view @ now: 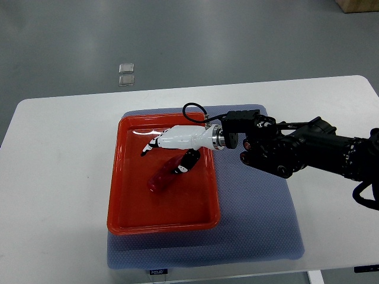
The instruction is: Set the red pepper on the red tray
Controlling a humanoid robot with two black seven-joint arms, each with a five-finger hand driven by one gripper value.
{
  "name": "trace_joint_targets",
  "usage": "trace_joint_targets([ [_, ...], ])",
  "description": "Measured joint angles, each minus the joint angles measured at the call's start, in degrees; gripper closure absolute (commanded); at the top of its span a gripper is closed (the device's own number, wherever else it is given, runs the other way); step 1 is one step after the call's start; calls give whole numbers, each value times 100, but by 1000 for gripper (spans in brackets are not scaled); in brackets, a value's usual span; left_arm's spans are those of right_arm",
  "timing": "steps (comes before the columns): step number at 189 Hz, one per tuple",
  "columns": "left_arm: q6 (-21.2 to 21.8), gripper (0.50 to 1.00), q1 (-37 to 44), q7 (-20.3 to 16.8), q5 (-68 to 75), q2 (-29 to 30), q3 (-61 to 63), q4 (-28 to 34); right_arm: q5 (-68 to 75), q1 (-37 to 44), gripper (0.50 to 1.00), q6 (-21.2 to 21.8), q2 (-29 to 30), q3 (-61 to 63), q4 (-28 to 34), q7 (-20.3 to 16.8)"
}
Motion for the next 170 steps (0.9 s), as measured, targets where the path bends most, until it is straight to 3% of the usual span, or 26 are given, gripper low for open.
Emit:
trace_joint_targets([
  [39, 0, 500, 0, -1, 0, 0, 0, 0, 465, 47, 603, 168, -297, 472, 8, 51],
  [81, 0, 500, 0, -2, 0, 0, 0, 0, 2393, -33, 595, 1284, -862, 1570, 14, -23],
  [114, 0, 500, 0, -2, 0, 0, 0, 0, 4032, -454, 595, 1491, -1313, 2002, -34, -485],
  [152, 0, 500, 0, -1, 0, 0, 0, 0, 5609, -939, 595, 1942, -1392, 2476, -307, -733],
  [170, 0, 500, -1, -2, -1, 0, -1, 0, 6460, -1203, 595, 2220, -1352, 2840, -516, -1055],
])
